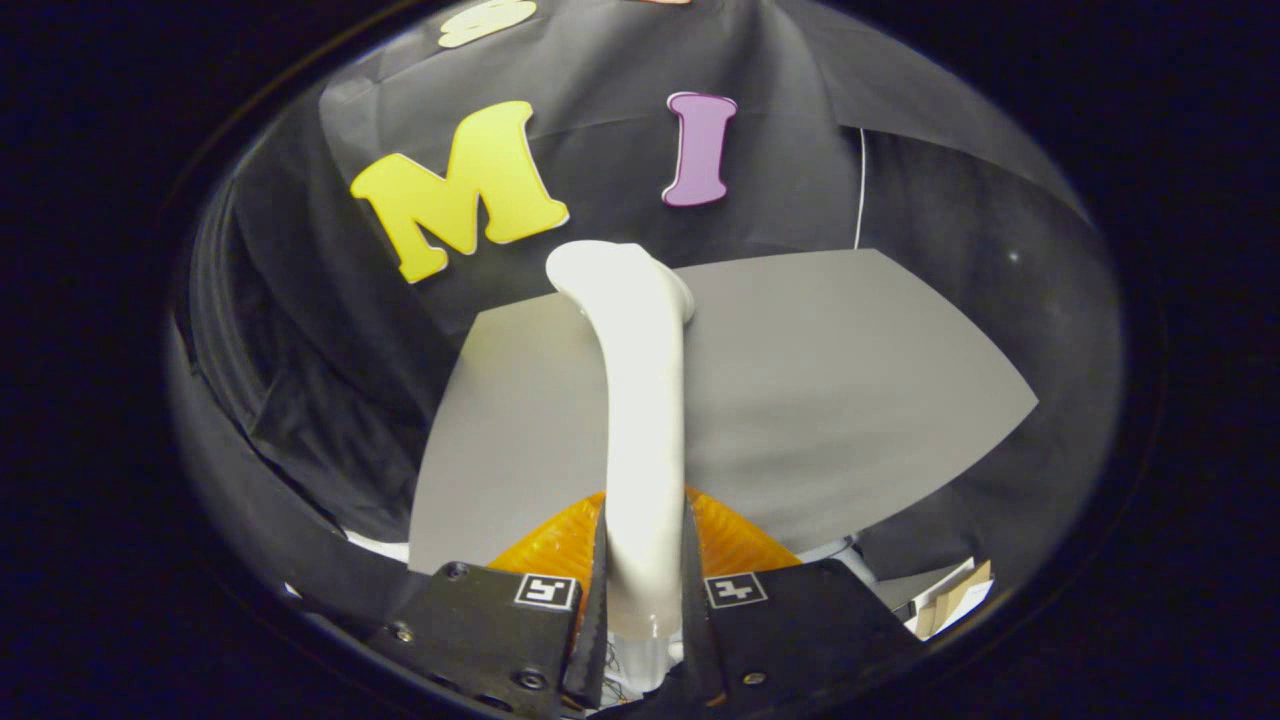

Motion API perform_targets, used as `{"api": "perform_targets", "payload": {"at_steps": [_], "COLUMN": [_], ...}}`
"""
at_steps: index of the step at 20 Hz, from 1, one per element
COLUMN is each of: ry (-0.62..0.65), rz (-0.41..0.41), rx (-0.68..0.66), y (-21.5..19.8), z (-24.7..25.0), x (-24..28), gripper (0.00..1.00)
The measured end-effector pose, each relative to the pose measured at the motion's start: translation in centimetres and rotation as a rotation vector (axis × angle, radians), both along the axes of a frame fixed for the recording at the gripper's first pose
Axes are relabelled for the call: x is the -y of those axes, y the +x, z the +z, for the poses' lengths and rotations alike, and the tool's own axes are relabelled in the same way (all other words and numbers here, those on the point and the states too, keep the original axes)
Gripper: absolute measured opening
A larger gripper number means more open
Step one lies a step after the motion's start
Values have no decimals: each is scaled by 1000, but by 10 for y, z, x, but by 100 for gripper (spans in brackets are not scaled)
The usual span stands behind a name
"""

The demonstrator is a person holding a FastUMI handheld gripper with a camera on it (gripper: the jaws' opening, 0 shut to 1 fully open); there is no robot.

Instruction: Iron the clothes twice with a garment steamer, once on the left side and once on the right side.

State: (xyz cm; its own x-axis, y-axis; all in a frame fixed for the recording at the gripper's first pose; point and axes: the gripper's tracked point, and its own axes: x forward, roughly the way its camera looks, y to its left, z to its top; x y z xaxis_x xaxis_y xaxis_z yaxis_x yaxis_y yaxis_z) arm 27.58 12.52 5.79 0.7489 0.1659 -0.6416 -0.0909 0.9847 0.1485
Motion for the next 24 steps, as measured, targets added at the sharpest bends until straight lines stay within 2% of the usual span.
{"api": "perform_targets", "payload": {"at_steps": [5, 8, 11, 18, 24], "ry": [90, 175, 227, 290, 266], "rz": [30, 91, 115, 51, 60], "rx": [76, 155, 235, 411, 572], "y": [-46, -72, -99, -152, -168], "z": [32, 63, 86, 138, 192], "x": [-26, -46, -59, -77, -112], "gripper": [33, 33, 33, 33, 33]}}
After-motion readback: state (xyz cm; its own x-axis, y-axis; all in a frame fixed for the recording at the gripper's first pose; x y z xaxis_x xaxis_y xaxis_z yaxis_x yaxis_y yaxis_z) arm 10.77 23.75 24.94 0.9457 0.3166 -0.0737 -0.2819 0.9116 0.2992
